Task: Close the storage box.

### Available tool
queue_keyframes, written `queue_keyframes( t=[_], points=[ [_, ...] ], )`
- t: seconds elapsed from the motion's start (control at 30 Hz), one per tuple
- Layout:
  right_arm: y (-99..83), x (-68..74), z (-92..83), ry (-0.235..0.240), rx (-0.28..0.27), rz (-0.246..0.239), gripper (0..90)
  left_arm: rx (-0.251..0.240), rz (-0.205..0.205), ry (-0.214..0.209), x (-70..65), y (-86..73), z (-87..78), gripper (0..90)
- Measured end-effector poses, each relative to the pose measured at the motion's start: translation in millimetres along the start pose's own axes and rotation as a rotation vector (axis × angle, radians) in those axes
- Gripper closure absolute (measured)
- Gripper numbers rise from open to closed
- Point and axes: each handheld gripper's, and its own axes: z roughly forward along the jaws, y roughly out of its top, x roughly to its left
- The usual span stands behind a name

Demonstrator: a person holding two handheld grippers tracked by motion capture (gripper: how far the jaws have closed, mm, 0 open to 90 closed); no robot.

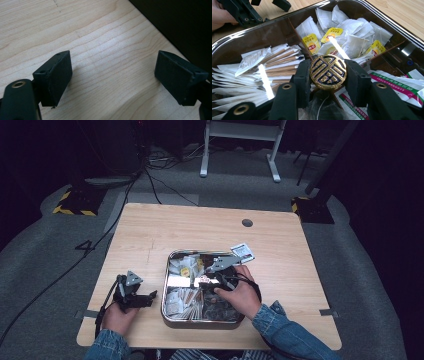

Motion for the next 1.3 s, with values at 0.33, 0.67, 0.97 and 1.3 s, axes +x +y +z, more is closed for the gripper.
queue_keyframes(
  t=[0.33, 0.67, 0.97, 1.3],
  points=[
    [-2.1, 1.3, 0.6, -0.003, -0.011, 0.003, 58.6, 0.000, 0.000, 0.000, 0.0, 0.0, 0.0, 15.0],
    [-2.1, -0.6, 1.9, 0.007, -0.008, 0.007, 58.5, 0.000, 0.000, 0.000, -0.1, 0.0, 0.0, 15.0],
    [-2.5, 2.6, 2.4, -0.011, -0.005, -0.007, 57.1, 0.000, 0.003, 0.000, 0.3, 0.2, 0.1, 15.0],
    [-1.1, 2.8, 0.8, 0.013, -0.049, 0.021, 45.0, 0.003, 0.003, -0.001, 0.3, 0.4, 0.1, 15.0]
  ],
)
